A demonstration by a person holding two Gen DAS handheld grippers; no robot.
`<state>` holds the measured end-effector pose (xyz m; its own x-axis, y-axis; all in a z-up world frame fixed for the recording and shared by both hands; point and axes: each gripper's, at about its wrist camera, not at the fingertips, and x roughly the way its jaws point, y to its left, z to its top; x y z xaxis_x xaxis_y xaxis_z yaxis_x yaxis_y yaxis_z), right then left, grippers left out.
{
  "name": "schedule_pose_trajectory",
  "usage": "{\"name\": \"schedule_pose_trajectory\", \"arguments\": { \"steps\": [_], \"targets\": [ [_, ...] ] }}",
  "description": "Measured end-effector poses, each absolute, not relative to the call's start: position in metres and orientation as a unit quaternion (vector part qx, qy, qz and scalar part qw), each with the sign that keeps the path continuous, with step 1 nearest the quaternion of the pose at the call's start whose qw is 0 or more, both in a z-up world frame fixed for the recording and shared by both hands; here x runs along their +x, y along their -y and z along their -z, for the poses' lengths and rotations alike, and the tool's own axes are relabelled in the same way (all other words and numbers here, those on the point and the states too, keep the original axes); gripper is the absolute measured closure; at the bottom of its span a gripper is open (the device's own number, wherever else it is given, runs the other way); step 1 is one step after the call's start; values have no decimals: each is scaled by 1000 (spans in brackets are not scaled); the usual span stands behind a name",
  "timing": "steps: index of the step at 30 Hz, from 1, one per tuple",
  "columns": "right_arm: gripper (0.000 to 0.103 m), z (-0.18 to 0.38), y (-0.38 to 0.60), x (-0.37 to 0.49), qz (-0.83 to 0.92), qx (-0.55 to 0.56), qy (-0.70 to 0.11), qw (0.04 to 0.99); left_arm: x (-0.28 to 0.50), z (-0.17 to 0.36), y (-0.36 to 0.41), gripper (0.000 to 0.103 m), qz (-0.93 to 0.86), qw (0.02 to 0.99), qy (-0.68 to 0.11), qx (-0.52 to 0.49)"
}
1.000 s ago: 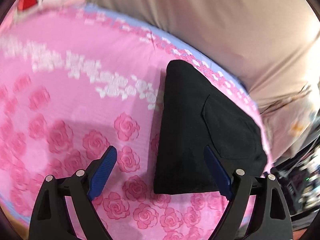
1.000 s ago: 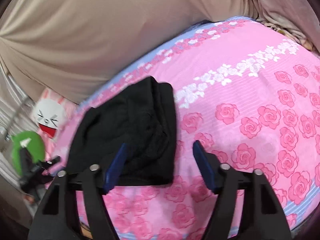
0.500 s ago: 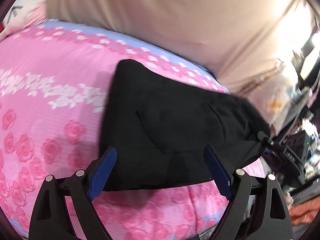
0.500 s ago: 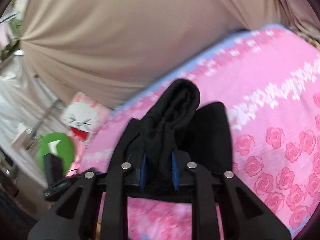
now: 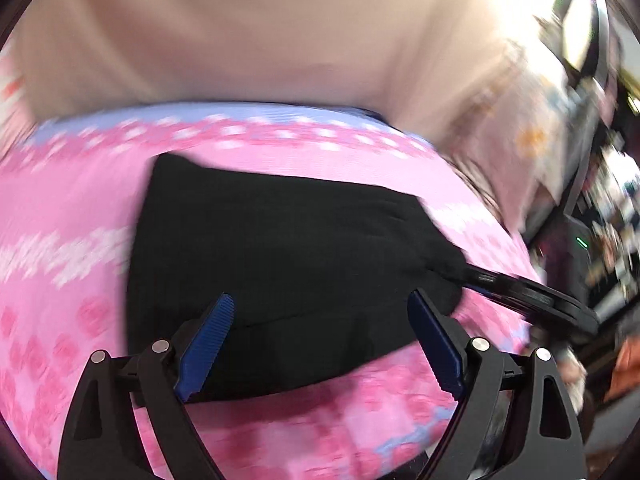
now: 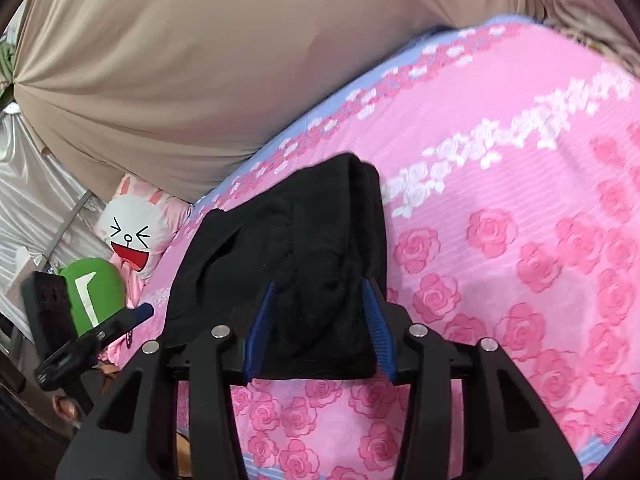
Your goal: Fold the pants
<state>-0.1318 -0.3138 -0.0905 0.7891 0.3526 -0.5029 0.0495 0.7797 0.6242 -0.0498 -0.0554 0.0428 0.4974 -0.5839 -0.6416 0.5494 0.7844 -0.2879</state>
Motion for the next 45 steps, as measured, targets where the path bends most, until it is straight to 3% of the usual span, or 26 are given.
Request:
{"name": "schedule_pose_trajectory", "arguments": {
  "steps": [9,11,14,18,19,20,21,23,24,25,27,33,39,45],
  "targets": [
    [52,82,335,-141,-116,335,-273,894,-62,-30,146,17,379,838,-389,56],
    [57,82,330,-131,-136,319,-287,893,-65,-21,162,17,385,830,-396,73],
    [84,86,325,-113,-152,309,-315,884,-71,-14,184,17,394,823,-397,96],
    [88,61,324,-109,-223,317,-287,876,-72,-8,204,17,385,828,-389,123],
    [88,59,323,-105,-234,313,-291,873,-68,-6,208,24,375,832,-388,128],
    [87,60,321,-100,-237,305,-302,872,-63,-4,209,48,368,835,-388,127],
    [85,62,319,-96,-238,298,-312,870,-58,-3,210,63,361,838,-391,125],
    [82,65,322,-94,-238,292,-323,868,-43,-4,205,77,375,824,-415,90],
    [76,65,329,-97,-242,299,-320,866,-37,-8,199,80,384,819,-421,67],
    [62,66,335,-100,-243,307,-314,865,-34,-12,196,81,390,816,-422,58],
    [48,66,354,-107,-229,327,-295,868,-28,-20,187,82,403,810,-425,31],
    [48,71,382,-103,-202,346,-292,868,-13,-38,162,82,446,786,-425,-47],
    [48,66,378,-83,-210,341,-298,867,2,-16,155,79,479,737,-466,-101],
    [53,78,352,-57,-208,293,-346,866,-18,-13,167,73,475,759,-443,-40]
  ]
}}
